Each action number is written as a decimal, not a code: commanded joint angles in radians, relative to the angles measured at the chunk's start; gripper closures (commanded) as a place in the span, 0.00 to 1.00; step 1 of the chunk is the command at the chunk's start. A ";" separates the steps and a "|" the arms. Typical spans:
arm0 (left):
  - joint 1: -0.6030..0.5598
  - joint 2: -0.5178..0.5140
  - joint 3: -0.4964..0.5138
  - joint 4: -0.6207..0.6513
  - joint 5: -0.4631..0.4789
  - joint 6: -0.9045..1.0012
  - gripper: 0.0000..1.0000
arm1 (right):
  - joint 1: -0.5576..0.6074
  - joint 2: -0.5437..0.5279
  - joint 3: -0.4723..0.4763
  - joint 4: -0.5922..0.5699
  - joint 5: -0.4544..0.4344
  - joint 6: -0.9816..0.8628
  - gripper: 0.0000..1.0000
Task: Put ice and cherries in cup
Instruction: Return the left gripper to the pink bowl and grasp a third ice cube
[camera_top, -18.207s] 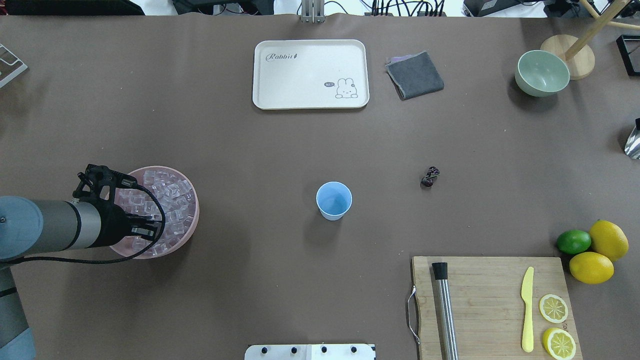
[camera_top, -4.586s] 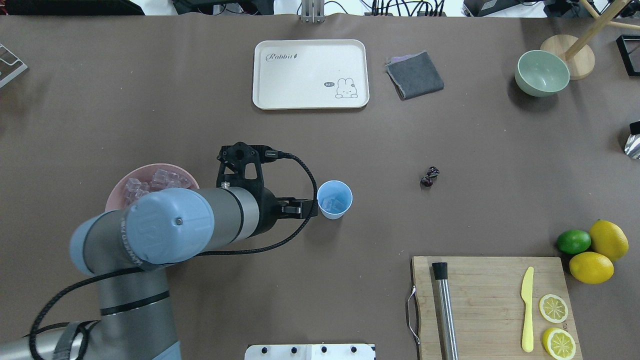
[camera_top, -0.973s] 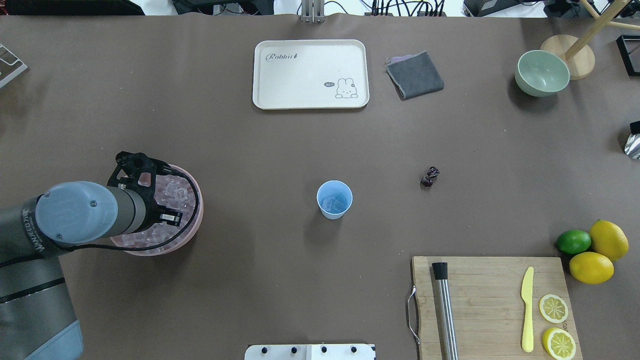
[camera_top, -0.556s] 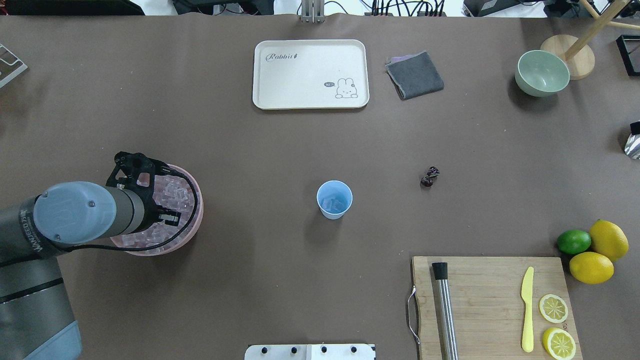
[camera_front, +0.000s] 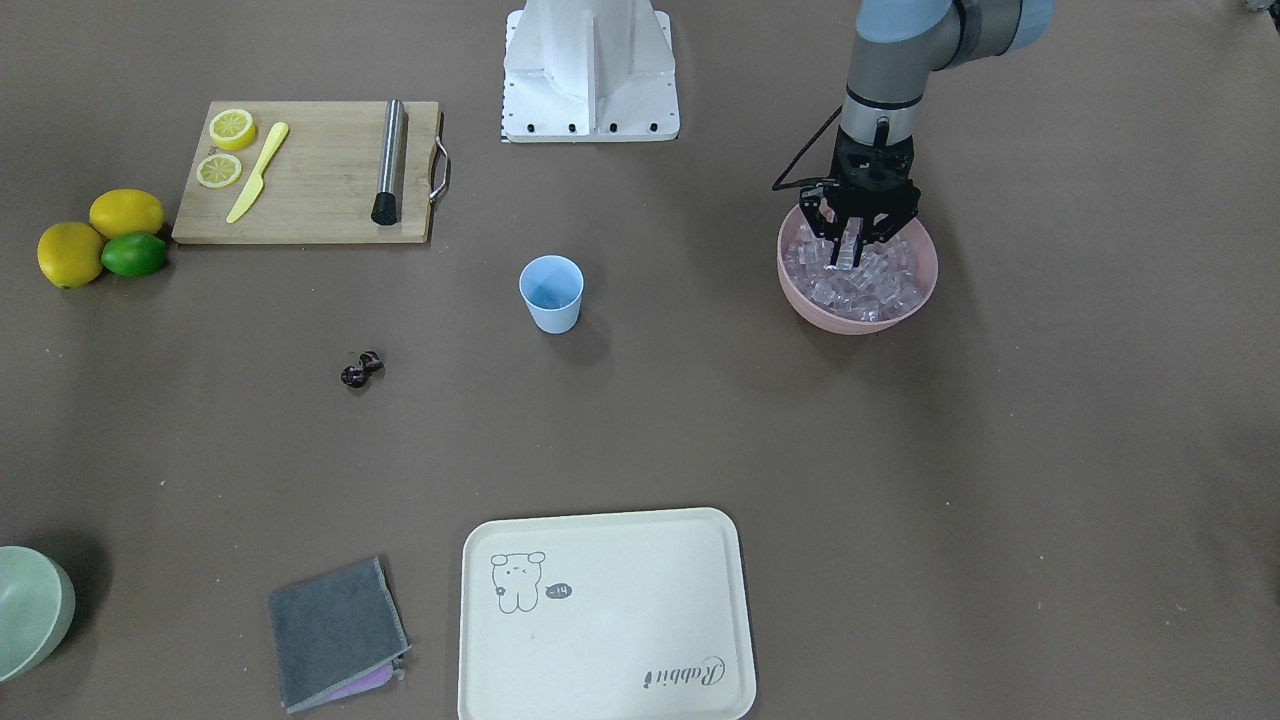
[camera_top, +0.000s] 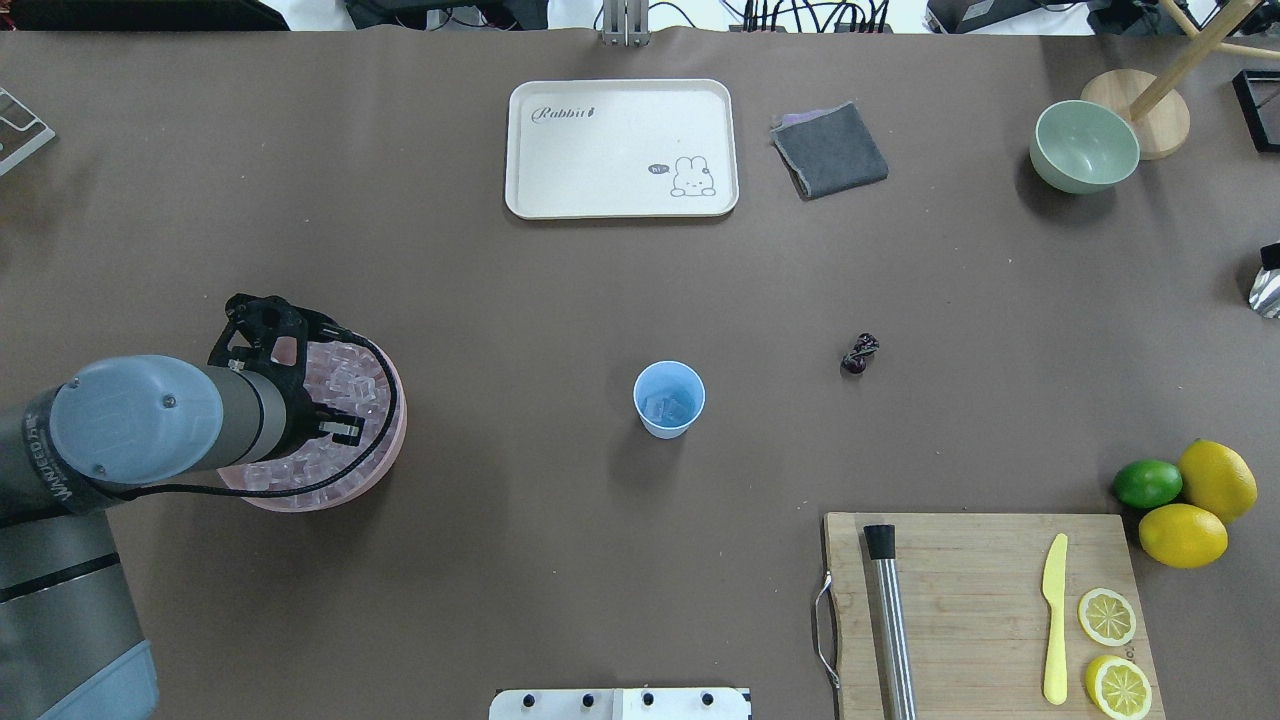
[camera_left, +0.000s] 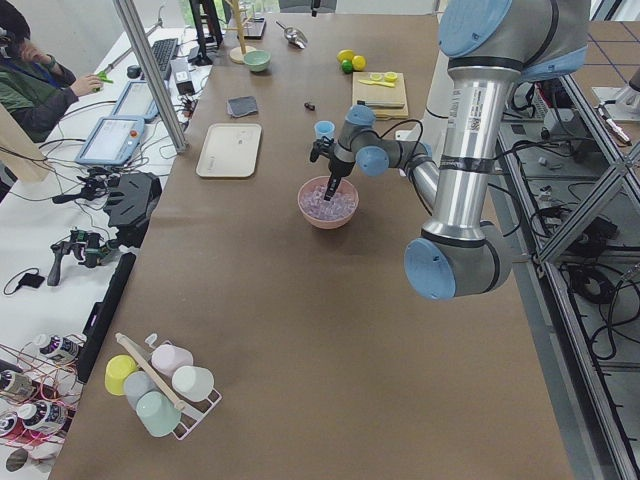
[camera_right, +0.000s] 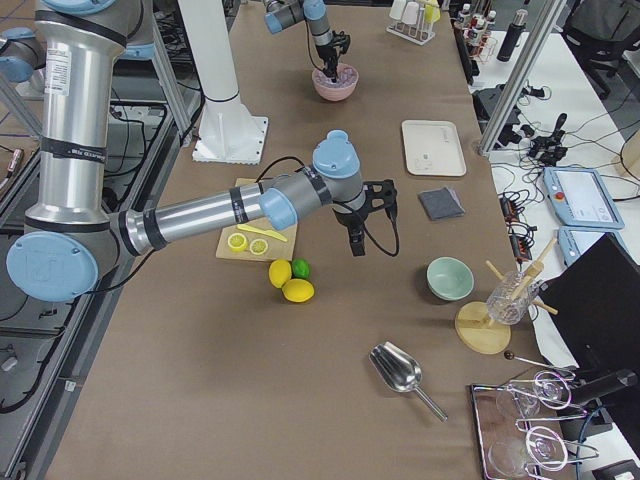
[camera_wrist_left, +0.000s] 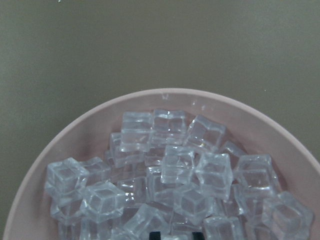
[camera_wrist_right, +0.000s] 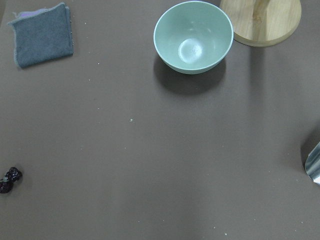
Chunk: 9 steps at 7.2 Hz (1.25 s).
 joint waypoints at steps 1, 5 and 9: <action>0.000 -0.065 -0.035 -0.056 -0.004 -0.099 1.00 | 0.000 0.000 -0.001 0.000 0.000 0.000 0.00; 0.039 -0.334 0.238 -0.285 0.005 -0.340 1.00 | 0.000 0.003 -0.001 0.000 0.000 0.000 0.00; 0.110 -0.441 0.330 -0.379 0.158 -0.496 1.00 | -0.005 0.006 -0.001 -0.002 0.000 0.002 0.00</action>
